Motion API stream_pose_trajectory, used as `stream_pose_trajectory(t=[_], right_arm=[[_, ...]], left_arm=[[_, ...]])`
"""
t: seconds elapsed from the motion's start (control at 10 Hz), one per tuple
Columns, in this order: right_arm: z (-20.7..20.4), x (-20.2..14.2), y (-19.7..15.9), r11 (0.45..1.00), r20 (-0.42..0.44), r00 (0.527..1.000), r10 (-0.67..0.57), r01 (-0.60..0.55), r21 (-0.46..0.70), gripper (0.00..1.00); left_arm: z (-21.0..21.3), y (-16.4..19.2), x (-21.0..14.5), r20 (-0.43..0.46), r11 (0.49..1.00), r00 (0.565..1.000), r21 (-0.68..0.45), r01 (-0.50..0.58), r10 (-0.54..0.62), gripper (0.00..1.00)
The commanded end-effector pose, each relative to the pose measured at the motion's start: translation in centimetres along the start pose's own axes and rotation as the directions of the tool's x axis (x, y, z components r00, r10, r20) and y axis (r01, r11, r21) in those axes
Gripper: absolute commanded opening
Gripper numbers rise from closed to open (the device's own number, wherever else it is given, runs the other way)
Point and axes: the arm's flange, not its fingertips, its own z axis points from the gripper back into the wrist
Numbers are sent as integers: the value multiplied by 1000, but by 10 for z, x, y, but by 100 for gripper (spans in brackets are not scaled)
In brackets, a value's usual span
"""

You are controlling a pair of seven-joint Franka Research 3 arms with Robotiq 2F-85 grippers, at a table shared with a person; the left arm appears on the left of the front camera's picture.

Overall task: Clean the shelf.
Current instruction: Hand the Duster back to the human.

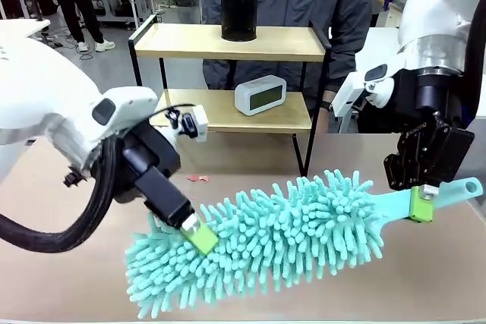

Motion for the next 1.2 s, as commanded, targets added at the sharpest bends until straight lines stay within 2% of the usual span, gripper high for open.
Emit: stream_pose_trajectory(t=[0.0,0.3,0.4,0.5,0.7,1.0,1.1], right_arm=[[2,-4,-1,999,25,999,34,-34,16,13],[2,-4,-3,999,27,999,31,-32,22,13],[1,-4,-3,999,26,999,33,-34,26,13],[1,-5,-4,999,24,999,32,-33,30,13],[0,-6,-5,999,24,999,31,-32,31,13],[1,-6,-5,999,25,999,28,-29,27,13],[1,-6,-5,999,24,999,24,-25,30,13]], left_arm=[[-8,2,-24,-57,996,998,-77,32,-36,100],[-13,-3,-28,-85,992,995,-116,42,-52,100],[-13,-3,-28,-71,993,996,-113,47,-55,79],[-14,-3,-27,-65,992,995,-102,73,-80,40],[-13,-4,-27,-68,992,994,-106,73,-81,0],[-14,-4,-27,-75,992,994,-104,73,-81,2],[-13,-4,-27,-76,992,994,-101,72,-80,0]])
